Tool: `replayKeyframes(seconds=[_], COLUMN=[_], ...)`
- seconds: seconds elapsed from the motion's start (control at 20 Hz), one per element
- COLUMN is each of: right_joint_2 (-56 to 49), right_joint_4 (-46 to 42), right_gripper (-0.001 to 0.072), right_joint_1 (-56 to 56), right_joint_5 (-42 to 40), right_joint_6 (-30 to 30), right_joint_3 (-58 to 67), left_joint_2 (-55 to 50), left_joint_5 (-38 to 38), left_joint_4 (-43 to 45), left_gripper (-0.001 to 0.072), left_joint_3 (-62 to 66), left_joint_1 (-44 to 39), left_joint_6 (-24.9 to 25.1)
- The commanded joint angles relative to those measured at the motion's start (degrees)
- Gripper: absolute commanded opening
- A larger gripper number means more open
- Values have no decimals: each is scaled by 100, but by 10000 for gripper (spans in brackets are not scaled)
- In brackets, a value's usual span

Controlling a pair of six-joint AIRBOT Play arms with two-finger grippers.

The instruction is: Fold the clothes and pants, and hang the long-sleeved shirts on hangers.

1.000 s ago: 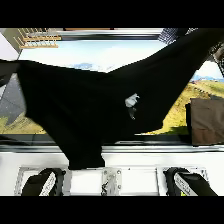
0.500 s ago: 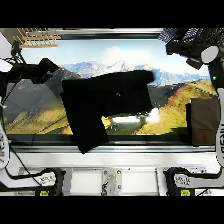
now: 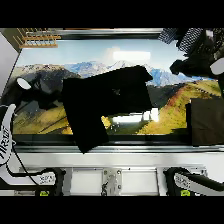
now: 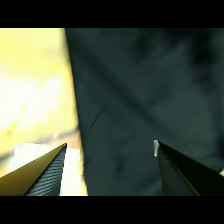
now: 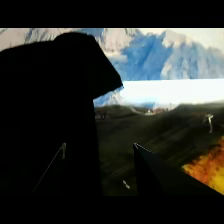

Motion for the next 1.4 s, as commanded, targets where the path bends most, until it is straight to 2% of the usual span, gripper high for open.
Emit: replayKeyframes(seconds=[0.0,0.25,0.35,0.45,0.55,0.7,0.8,0.9,1.05,1.15,1.35], right_joint_2=[575,745,743,743,706,439,120,-260,-686,-833,-1040], right_joint_4=[9,162,221,223,195,240,715,1598,3281,3958,4076], right_gripper=[467,467,467,471,472,472,472,472,473,472,469], right_joint_1=[46,118,118,118,98,107,111,127,278,466,745], right_joint_5=[243,264,264,262,249,39,-428,-1010,-1550,-1921,-2400], right_joint_6=[-24,-22,-20,33,533,1856,2052,1624,197,-437,-621], right_joint_3=[-1043,-1606,-1770,-2006,-2356,-3003,-3355,-3467,-3467,-3464,-3449], left_joint_2=[85,85,85,85,85,85,85,85,87,85,85], left_joint_5=[341,1169,1346,1467,1572,1488,1346,1261,1231,1231,1276], left_joint_4=[-243,-1287,-1416,-1438,-1434,-1381,-1390,-1390,-1392,-1392,-1390], left_gripper=[584,583,566,277,17,9,9,9,9,9,9], left_joint_3=[-1095,-1606,-1635,-1633,-1628,-1416,-1241,-1121,-1064,-1064,-1064], left_joint_1=[-9,-24,-146,-358,-566,-629,-629,-629,-627,-629,-627], left_joint_6=[105,330,341,365,407,527,656,669,745,745,745])
